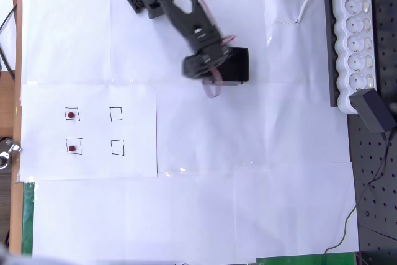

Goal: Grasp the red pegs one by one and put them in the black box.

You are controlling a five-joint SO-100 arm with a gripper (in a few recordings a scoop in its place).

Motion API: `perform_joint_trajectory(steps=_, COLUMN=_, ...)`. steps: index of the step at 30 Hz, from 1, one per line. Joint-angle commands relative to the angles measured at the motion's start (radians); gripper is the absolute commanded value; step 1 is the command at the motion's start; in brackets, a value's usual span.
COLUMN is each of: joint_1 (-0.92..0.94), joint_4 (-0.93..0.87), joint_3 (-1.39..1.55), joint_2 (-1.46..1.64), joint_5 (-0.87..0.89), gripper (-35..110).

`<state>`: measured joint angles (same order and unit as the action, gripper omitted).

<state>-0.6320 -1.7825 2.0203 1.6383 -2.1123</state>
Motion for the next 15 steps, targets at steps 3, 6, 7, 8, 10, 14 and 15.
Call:
perform_joint_trajectory(steps=3, joint_1=-0.206, joint_4=-0.005, joint_3=0.247, joint_2=0.032, joint_5=-0.097, gripper=0)
perform_joint_trajectory(steps=6, joint_1=-0.232, joint_4=0.041, joint_3=0.25, joint_2=0.097, joint_5=-0.097, gripper=0)
perform_joint_trajectory(steps=7, joint_1=-0.233, joint_4=0.06, joint_3=0.245, joint_2=0.106, joint_5=-0.092, gripper=0)
perform_joint_trajectory(steps=8, joint_1=-0.229, joint_4=0.072, joint_3=0.242, joint_2=0.13, joint_5=-0.091, gripper=0)
perform_joint_trajectory(steps=10, joint_1=-0.215, joint_4=0.084, joint_3=0.233, joint_2=0.143, joint_5=-0.077, gripper=0)
perform_joint_trajectory(steps=14, joint_1=-0.172, joint_4=0.123, joint_3=0.183, joint_2=0.181, joint_5=-0.048, gripper=0)
perform_joint_trajectory(steps=15, joint_1=-0.164, joint_4=0.133, joint_3=0.167, joint_2=0.193, joint_5=-0.04, gripper=0)
